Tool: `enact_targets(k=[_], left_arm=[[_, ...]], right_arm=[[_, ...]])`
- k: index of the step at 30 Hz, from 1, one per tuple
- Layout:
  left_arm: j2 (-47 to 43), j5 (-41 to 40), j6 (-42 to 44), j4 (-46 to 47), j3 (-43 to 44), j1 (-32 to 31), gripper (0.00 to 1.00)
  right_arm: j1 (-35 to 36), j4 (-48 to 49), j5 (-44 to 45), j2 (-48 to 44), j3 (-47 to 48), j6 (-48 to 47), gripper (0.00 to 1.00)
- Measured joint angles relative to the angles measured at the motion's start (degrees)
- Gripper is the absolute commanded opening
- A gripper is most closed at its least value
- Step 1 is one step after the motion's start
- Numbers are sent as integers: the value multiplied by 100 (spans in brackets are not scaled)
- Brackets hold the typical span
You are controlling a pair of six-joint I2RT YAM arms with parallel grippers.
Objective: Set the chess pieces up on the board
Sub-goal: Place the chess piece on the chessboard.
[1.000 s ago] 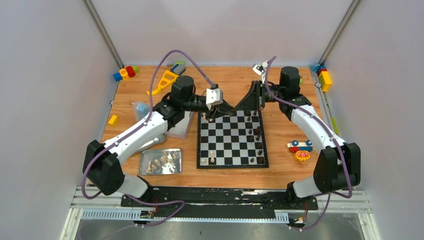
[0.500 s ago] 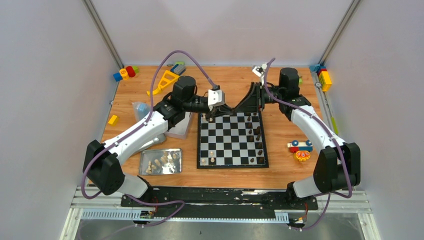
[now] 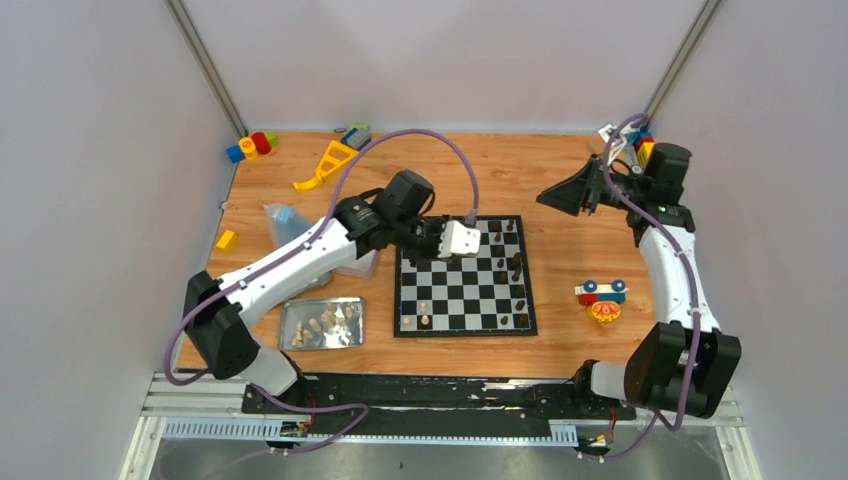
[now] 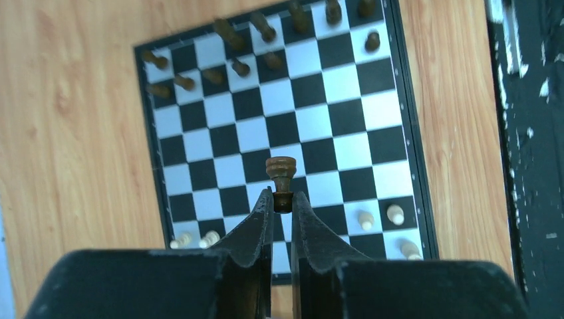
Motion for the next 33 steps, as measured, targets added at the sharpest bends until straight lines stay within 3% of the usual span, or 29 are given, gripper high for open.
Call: enact_targets(k=[5,13,23,33], left_arm=[[837,-1108,184,-1211,817,-645,4],[2691,-2347,98,-2907,2505,-1292,5],[4426,-2959,-284,-4157,3770,-1604,13],[4817,-3147,-476,-4540,4186,-1727,28]], right_arm=[[-979,-160,-111,-380,-328,-197,55],[-1646,-603,-269,-463,-925,-640,54],[-1777,-796,-509,-466,-1029,-964,54],[-1816,-975,-688,-466,-1082,-1204,54]])
